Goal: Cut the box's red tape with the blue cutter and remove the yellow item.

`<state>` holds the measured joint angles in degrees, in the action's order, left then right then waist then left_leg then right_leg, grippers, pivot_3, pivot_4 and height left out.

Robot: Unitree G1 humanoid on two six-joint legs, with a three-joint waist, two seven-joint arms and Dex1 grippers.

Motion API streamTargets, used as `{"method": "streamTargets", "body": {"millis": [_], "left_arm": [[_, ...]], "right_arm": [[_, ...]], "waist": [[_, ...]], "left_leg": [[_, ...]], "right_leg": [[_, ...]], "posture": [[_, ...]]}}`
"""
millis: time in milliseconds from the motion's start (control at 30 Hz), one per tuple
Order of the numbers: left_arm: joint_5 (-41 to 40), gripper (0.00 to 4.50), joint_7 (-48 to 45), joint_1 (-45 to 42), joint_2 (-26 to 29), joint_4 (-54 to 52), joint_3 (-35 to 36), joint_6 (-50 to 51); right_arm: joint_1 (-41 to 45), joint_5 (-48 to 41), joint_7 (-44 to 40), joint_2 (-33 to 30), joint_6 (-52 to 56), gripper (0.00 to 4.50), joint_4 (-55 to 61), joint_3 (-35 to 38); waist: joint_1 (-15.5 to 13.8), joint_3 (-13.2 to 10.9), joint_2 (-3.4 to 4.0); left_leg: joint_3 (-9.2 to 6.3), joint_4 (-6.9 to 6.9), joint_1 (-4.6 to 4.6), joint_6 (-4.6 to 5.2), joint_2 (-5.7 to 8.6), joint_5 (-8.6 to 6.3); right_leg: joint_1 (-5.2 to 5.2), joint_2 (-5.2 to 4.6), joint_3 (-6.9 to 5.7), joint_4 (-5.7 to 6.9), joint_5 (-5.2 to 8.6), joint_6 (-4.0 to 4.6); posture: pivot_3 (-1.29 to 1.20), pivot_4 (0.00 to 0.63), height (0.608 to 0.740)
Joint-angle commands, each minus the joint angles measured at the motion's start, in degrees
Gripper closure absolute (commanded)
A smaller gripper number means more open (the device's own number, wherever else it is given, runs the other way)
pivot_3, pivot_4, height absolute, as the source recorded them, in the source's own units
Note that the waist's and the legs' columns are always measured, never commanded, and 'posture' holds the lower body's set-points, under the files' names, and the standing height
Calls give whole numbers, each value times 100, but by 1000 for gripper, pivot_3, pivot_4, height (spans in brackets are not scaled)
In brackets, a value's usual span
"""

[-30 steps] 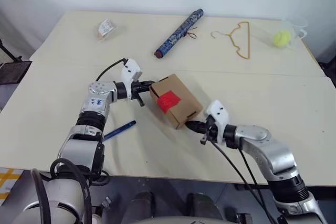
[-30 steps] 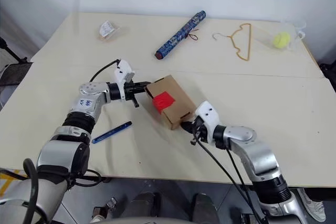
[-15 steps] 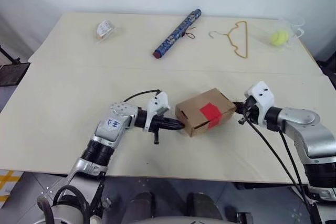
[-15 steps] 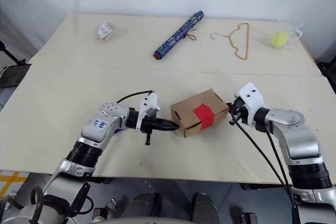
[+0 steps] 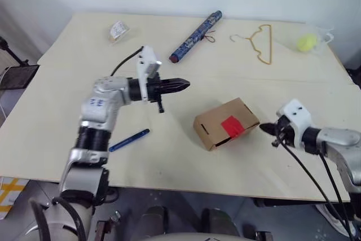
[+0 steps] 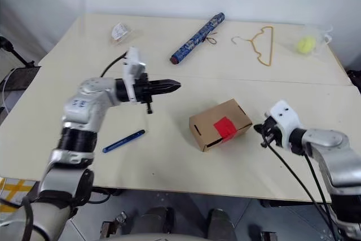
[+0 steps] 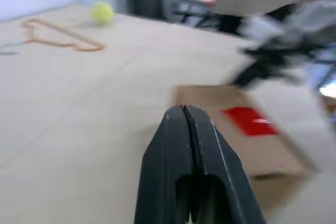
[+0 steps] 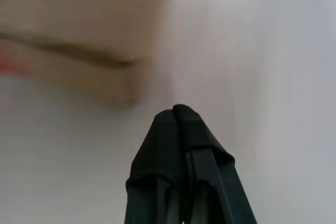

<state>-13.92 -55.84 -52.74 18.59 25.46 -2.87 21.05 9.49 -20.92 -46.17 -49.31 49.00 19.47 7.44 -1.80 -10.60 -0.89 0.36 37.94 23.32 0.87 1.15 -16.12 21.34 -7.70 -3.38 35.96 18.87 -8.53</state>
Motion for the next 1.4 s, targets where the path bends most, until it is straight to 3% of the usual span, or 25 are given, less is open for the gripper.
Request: {"method": "streamTargets", "body": {"millis": [33,200,400,600,867,1067,1233,1400], "left_arm": [[448,4483,62,-240,-235,690,-402,-682],[562,4483,-573,-76,-540,836,-946,-574],[184,4483,-1277,863,-273,-972,-1477,816],[-37,4483,-653,1645,-391,-2317,-1491,1730],[-51,4483,287,2077,-741,-2831,-1379,2054],[-16,4483,382,2068,-408,-2908,-1340,1927],[-14,4483,238,1909,260,-3353,-1206,1844],[-812,3339,-33,1922,777,-3924,-287,2044]], "right_arm": [[-206,-503,145,-2,853,4500,1037,101],[-50,-599,774,406,1265,4500,1412,66],[594,-187,1030,596,767,4500,769,-388],[1133,191,489,469,-223,4500,-18,-1033],[1970,767,-137,654,-1548,4500,-1451,-1593],[2118,848,-290,612,-1926,4500,-1752,-1346],[1844,563,-525,309,-1961,4500,-1576,-741],[1532,332,-858,36,-2624,3285,-1565,16]], "waist": [[11,0,-1],[46,-1,-2],[60,-1,0],[41,-1,1],[57,-1,1],[54,-1,1],[35,-2,3],[47,-2,3]], "left_leg": [[2,0,2,3,2,-2],[10,1,6,8,3,-8],[16,0,4,5,-4,-10],[15,4,5,10,-1,-12],[19,10,3,15,1,-13],[18,8,3,11,-2,-12],[17,7,4,10,-2,-12],[18,6,5,10,-3,-15]], "right_leg": [[2,0,0,-1,-1,-1],[10,-1,4,-3,-3,-5],[16,1,23,1,-2,-4],[14,1,33,-1,-3,-5],[12,1,41,-3,-5,-9],[14,3,38,-1,-5,-9],[14,2,37,-4,-5,-9],[11,1,36,-11,-5,-9]], "posture": [[0,150,740],[0,150,740],[0,150,740],[0,150,740],[0,150,740],[0,150,740],[0,150,740],[0,150,740]]}}
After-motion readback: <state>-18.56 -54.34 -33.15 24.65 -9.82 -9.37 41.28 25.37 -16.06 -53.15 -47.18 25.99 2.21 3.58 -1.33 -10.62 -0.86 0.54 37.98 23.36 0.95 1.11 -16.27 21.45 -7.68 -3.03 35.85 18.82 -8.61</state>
